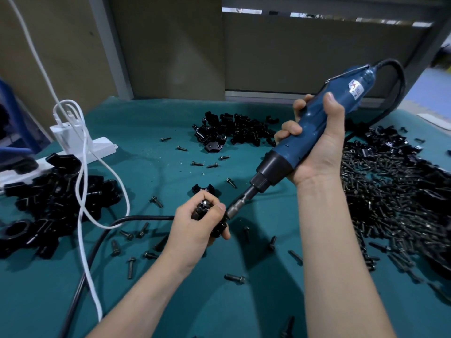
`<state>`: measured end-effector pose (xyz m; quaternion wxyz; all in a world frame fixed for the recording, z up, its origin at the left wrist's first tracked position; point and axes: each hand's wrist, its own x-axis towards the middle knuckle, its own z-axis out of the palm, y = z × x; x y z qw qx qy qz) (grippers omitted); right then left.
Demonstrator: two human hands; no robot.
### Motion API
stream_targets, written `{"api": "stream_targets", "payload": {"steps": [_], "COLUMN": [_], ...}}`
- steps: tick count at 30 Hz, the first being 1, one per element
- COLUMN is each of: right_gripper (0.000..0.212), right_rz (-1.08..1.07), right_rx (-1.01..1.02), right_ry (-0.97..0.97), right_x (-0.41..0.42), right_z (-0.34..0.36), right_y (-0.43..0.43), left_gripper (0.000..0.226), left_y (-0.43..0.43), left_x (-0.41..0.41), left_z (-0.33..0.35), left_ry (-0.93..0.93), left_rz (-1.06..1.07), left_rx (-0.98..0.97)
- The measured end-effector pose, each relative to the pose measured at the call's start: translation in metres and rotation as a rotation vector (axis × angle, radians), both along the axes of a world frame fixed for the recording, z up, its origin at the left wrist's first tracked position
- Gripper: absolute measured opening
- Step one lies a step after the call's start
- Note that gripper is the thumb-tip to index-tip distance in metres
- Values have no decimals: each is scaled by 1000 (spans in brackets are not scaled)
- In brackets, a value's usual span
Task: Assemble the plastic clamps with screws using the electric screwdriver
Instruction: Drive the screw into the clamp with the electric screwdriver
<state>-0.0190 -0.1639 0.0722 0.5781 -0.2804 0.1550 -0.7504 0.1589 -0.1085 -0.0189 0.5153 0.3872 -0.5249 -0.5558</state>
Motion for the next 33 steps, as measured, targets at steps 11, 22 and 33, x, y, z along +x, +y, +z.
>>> {"api": "stream_targets", "payload": {"steps": [11,22,33], "right_gripper": [38,38,28], "right_rz": [274,335,86], "right_rx": [-288,-242,-102], "right_ry": [-306,-183,-107], "right_x": [3,15,-18], "right_z": [-2,-1,1], "right_y": [1,0,5], "left_gripper": [21,32,33], "left_y": [2,-7,0], "left_x": [2,8,6], "left_z": [5,6,5], "left_ry": [499,431,-14], "left_rz": [-235,-223,-98], "left_rx": [523,474,34]}}
